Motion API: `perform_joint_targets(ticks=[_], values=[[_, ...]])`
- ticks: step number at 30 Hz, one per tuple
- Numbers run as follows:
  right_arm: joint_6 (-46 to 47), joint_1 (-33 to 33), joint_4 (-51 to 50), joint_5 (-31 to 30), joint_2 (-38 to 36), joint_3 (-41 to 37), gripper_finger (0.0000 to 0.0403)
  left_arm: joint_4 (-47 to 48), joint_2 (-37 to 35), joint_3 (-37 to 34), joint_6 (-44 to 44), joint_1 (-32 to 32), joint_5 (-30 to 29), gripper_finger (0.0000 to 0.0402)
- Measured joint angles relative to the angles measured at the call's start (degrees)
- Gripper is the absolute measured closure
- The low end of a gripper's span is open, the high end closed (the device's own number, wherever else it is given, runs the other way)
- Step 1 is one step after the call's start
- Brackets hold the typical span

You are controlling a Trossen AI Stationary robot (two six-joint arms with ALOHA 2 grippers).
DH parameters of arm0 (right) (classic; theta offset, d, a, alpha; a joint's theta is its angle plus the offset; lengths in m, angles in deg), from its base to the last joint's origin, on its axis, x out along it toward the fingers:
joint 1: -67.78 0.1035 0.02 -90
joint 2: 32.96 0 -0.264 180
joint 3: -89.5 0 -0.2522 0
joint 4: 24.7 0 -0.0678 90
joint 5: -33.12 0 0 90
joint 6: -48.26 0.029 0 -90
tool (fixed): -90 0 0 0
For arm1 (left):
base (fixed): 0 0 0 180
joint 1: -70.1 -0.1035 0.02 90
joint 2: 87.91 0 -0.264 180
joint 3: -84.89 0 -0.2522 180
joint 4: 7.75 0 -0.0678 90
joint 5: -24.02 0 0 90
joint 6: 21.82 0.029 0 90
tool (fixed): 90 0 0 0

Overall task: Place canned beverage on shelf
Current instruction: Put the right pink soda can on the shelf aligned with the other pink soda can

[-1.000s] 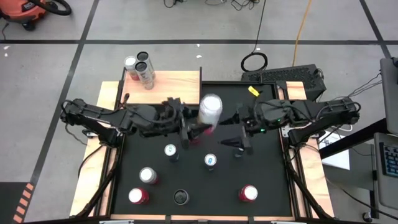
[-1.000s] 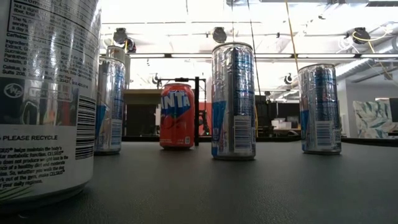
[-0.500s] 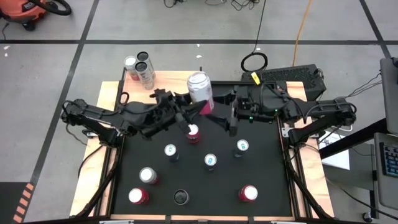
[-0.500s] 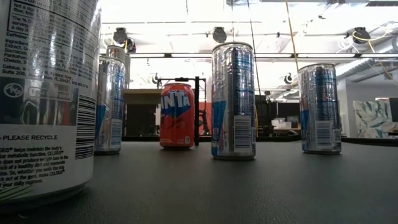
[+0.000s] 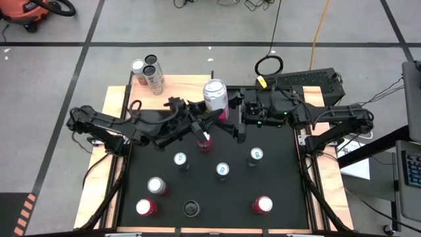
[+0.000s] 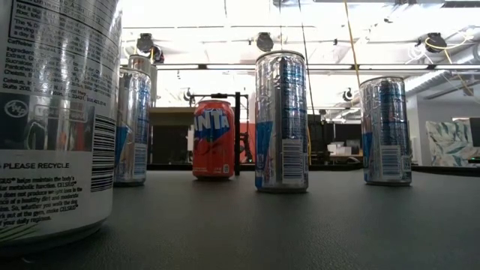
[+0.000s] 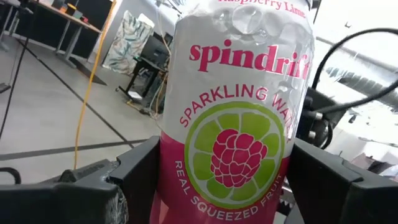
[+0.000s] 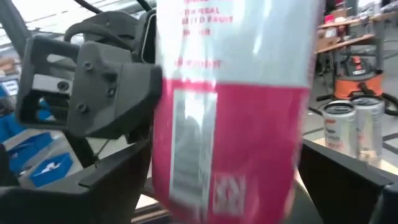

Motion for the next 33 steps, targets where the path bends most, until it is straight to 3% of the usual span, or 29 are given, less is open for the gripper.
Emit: perform_joint_targets(ticks=[5, 16, 23, 33], values=[[-0.53, -0.13, 0.25, 0.03, 1.44, 0.0, 0.004, -0.02, 0.93, 0.0, 0.08, 0.0, -1.48, 0.0114], [-1.55, -0.29, -0.11, 0.02, 1.5, 0.0, 0.0124, 0.22, 0.99, 0.0, 1.9, 0.0, -3.7, 0.0114], [-1.63, -0.46, -0.48, 0.07, 1.5, -0.02, 0.013, 1.51, 0.97, 0.02, 1.57, 0.0, -3.8, 0.0111], [-2.6, -0.59, -1.89, 1.93, 0.41, -0.13, 0.013, 2.14, -0.79, 0.02, 4.93, 1.61, -5.87, 0.0023]])
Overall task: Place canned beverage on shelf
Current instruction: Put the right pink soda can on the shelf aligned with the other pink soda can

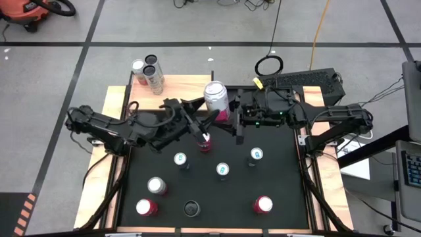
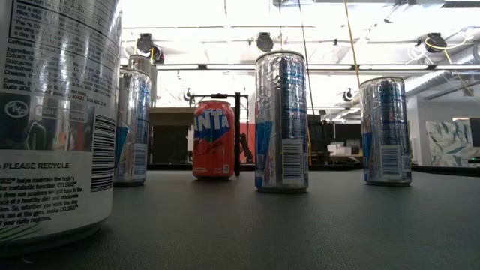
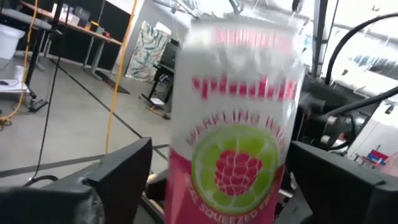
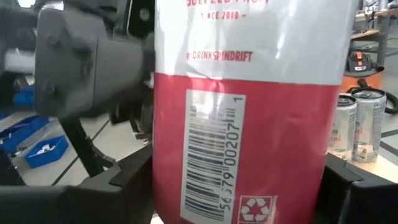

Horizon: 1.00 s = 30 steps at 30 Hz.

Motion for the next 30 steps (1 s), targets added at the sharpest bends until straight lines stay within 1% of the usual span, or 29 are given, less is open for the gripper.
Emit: perform_joint_targets(ticks=[4, 10, 15, 17, 19, 21, 27, 30], values=[[0.35, -0.62, -1.2, 3.91, -0.52, 0.04, 0.013, 1.44, -1.92, 0.04, -0.25, 0.05, 0.27, 0.0006], [2.89, -1.71, -2.44, 11.2, -0.55, 0.04, 0.013, 4.45, -5.82, 0.04, -0.28, 0.05, 1.59, 0.0004], [3.14, -2.75, -2.83, 17.42, -0.26, 0.04, 0.0129, 7.46, -9.11, 0.04, -0.48, -0.06, 5.68, 0.0004], [3.91, -3.17, -2.69, 19.19, 0.12, 0.04, 0.0129, 7.46, -9.9, 0.04, -0.5, -0.09, 8.75, 0.0004], [4.69, -3.56, -3.05, 20.3, 0.23, 0.04, 0.0129, 7.29, -10.44, 0.04, -1.07, -0.21, 11.53, 0.0004], [4.96, -3.68, -2.89, 20.6, 0.43, 0.04, 0.0129, 7.8, -10.79, 0.07, -1.98, -0.14, 12.46, 0.0004], [4.49, -3.82, -2.79, 20.75, 0.65, 0.07, 0.0129, 14.52, -9.78, 0.02, -6.25, -0.16, 11.04, 0.0004], [4.5, -3.85, -3.02, 20.7, 0.75, 0.09, 0.0129, 14.67, -8.65, 0.02, -6.41, -0.43, 10.86, 0.0004]])
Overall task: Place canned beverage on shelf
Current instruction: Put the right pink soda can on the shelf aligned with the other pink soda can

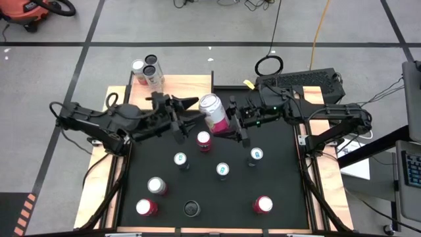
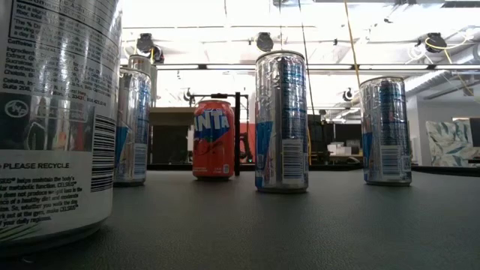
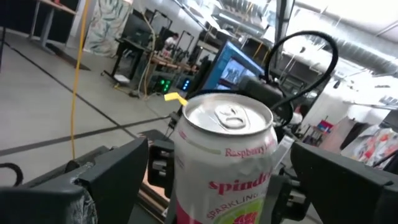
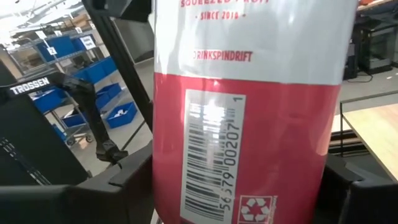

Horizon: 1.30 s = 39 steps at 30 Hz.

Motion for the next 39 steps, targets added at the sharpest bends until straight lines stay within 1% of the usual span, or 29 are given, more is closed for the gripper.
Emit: perform_joint_targets(ticks=[3, 10, 14, 17, 24, 32, 39], values=[[-0.1, -0.02, -0.03, -0.12, -0.01, 0.0, 0.0129, -0.71, 0.87, -0.02, -0.03, -0.16, 0.21, 0.0004], [-1.2, 0.0, -2.66, -0.08, 0.0, 0.04, 0.0129, -5.26, 2.65, -0.02, -0.12, -2.65, 3.56, 0.0004], [-1.46, -0.02, -2.85, -0.17, 0.0, 0.04, 0.0129, -4.77, 3.46, -0.02, -3.64, -3.88, 4.89, 0.0005], [-1.46, -0.02, -2.9, -0.17, 0.0, 0.04, 0.0129, -4.55, 3.64, -0.02, -4.37, -3.91, 4.92, 0.0018], [-1.46, -0.02, -3.11, -0.28, 0.0, 0.04, 0.0129, -4.41, 3.62, -0.02, -4.04, -3.87, 4.86, 0.0064], [-1.78, -0.02, -4.41, -0.24, -0.02, 0.04, 0.0128, -3.33, 3.6, -0.02, -4.15, -3.82, 6.33, 0.0108], [-2.94, -0.02, -5.48, -0.23, -0.02, 0.04, 0.0128, -2.46, 3.57, -0.02, -4.25, -3.82, 6.64, 0.0117]])
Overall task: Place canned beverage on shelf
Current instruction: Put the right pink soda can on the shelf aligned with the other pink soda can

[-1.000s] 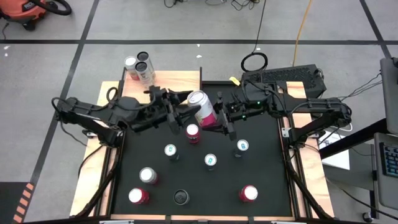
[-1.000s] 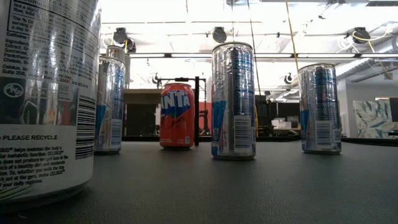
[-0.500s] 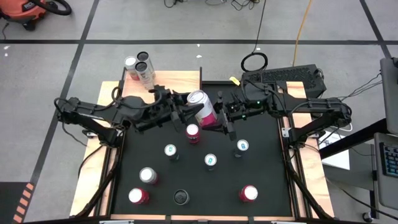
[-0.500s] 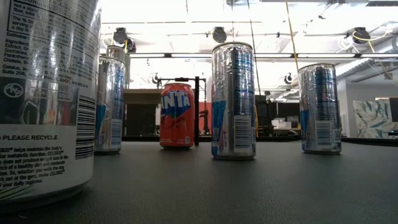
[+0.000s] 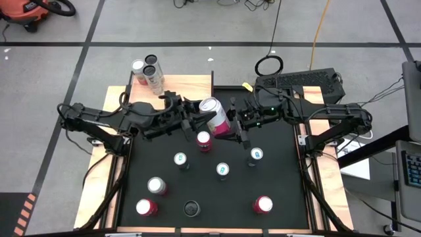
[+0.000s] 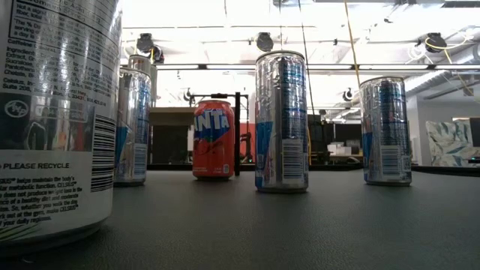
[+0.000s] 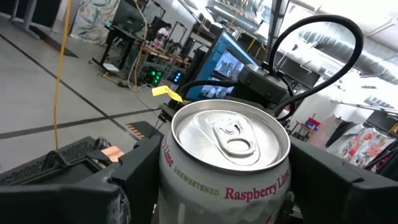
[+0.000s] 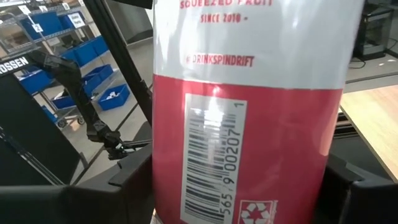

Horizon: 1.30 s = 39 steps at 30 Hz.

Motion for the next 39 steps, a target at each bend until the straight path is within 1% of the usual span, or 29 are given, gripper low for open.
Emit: perform_joint_targets(ticks=[3, 5, 11, 13, 19, 22, 24, 30, 34, 37, 39], values=[[-0.05, 0.0, -0.03, -0.08, 0.0, 0.0, 0.0128, 0.02, 0.0, 0.0, -0.08, 0.09, 0.13, 0.0117], [-0.08, -0.02, -0.06, -0.06, 0.0, 0.0, 0.0128, 0.02, 0.0, 0.0, -0.29, 0.17, -0.04, 0.0109], [-1.26, -0.05, -0.29, -0.38, 0.0, 0.0, 0.0128, -0.54, 0.0, 0.0, -1.91, 0.26, -0.46, 0.0045], [-1.46, -0.09, -0.34, -0.38, 0.0, 0.0, 0.0128, -0.74, 0.08, -0.01, -2.07, 0.26, -0.48, 0.0031], [-1.62, -0.09, -0.39, -0.34, 0.02, 0.0, 0.0128, -0.85, 0.79, -0.02, -2.06, 0.5, -0.68, 0.0023], [-1.61, -0.11, -0.36, -0.36, 0.02, 0.0, 0.0128, -1.04, 1.25, 0.0, -1.82, 0.5, -0.9, 0.0024], [-1.61, -0.11, -0.45, -0.36, 0.02, 0.0, 0.0128, -0.84, 1.38, -0.02, -1.82, 0.5, -1.26, 0.0031], [-1.43, -0.1, -0.39, -0.29, 0.02, 0.0, 0.0128, -0.61, 1.33, -0.02, -1.6, 0.5, -2.03, 0.008], [-1.3, -0.11, -0.38, -0.3, 0.02, 0.0, 0.0128, -0.59, 1.33, -0.02, -1.55, 0.5, -2.16, 0.0104], [-1.18, -0.09, -0.38, -0.11, 0.02, 0.0, 0.0121, -0.68, 1.33, -0.02, -1.61, 0.5, -2.19, 0.0109], [-0.32, -0.09, -0.35, -0.05, 0.02, 0.0, 0.0108, -0.87, 1.33, -0.02, -1.84, 0.5, -2.16, 0.0111]])
